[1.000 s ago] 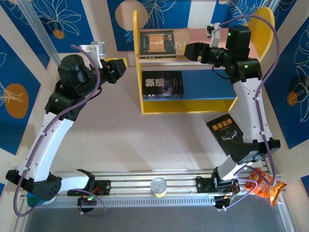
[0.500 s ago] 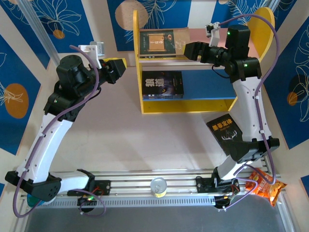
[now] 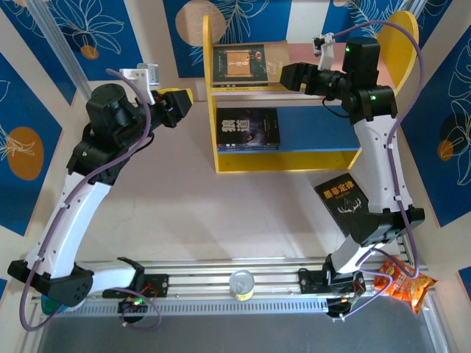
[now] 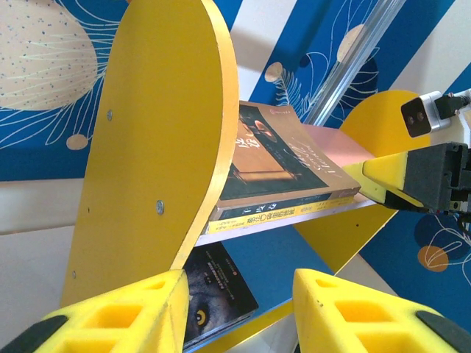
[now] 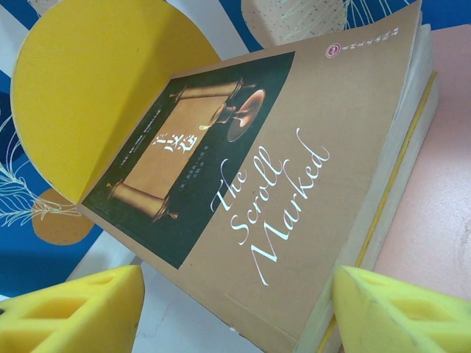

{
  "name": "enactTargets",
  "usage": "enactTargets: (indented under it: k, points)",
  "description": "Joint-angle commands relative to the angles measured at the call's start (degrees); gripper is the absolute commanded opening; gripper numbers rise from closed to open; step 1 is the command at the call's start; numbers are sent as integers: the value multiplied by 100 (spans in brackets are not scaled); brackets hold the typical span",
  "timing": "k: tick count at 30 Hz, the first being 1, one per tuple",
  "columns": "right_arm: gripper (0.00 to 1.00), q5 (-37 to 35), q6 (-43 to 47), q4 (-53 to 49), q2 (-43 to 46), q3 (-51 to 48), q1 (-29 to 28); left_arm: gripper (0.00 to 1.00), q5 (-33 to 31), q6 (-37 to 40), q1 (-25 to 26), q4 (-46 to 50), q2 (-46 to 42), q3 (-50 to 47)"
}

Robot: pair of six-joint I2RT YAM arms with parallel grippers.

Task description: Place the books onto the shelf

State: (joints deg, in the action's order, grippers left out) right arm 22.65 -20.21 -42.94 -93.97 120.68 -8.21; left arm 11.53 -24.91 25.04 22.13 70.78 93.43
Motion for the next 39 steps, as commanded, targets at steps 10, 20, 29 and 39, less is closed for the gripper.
enactTargets:
  k: [10,20,29,39]
  points:
    - [68,264,56,32,-72,166,-157,42,-19,179,-8,80,-54,153]
    - [73,187,79,173,306,-66,173,43,-340,283,-7,237,-182,-72]
    - [73,-353,260,312,1313,-1249,434,46,-914,236,1,376,-647,-902]
    - [73,-1940,-243,1178,3805,-5582,-325,47,-1229,-110,8,63,-1088,-2572]
